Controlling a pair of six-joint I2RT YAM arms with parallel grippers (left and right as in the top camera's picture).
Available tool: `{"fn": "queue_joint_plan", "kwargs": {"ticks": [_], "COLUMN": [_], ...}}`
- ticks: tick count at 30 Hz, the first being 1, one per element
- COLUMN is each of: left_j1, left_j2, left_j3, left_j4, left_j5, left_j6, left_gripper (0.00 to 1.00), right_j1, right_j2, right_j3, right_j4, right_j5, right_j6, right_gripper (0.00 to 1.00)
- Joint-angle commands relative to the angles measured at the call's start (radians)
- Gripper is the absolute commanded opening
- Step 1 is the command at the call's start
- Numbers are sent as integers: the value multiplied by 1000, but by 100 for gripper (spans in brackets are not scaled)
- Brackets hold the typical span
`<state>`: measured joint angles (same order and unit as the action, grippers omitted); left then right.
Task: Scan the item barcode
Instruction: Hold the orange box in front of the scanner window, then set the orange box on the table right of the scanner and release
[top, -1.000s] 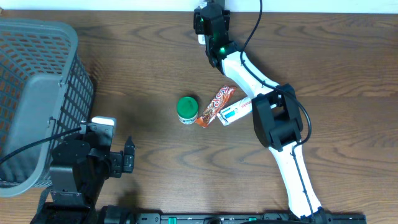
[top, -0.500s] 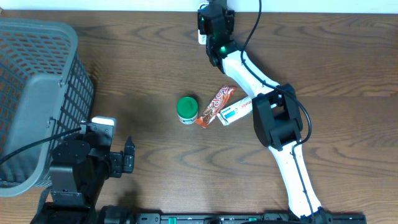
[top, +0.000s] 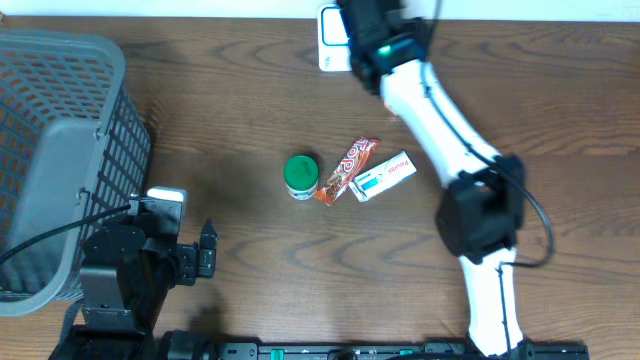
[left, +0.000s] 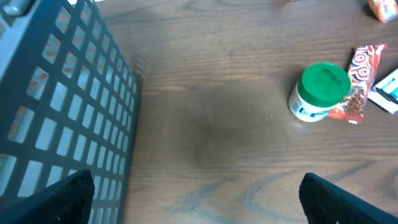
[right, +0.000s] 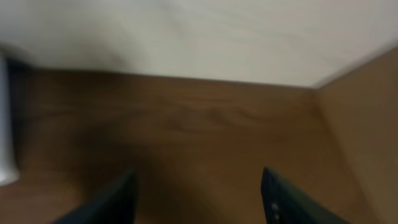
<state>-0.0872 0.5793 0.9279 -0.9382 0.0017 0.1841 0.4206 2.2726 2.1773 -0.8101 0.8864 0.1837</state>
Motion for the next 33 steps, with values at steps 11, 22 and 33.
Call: {"fn": "queue_joint_plan", "kwargs": {"ticks": [11,22,33], "left_j1": [-3,-3,-3], "left_j2": [-6,-6,-6], "left_j3": [10,10,10], "left_j4": [0,0,0], "left_j5": [6,6,6], "left_j6": [10,10,10], "left_gripper": [99,99,99], "right_j1": [-301,-160,-95], "right_j2": [-44,-43,19], "right_j3": [-55,-206,-269], "right_j4": [-446,-228,15], "right_j5": [-956,-858,-728], "right_j6": [115,-47,11], "right_gripper": [99,99,99]}}
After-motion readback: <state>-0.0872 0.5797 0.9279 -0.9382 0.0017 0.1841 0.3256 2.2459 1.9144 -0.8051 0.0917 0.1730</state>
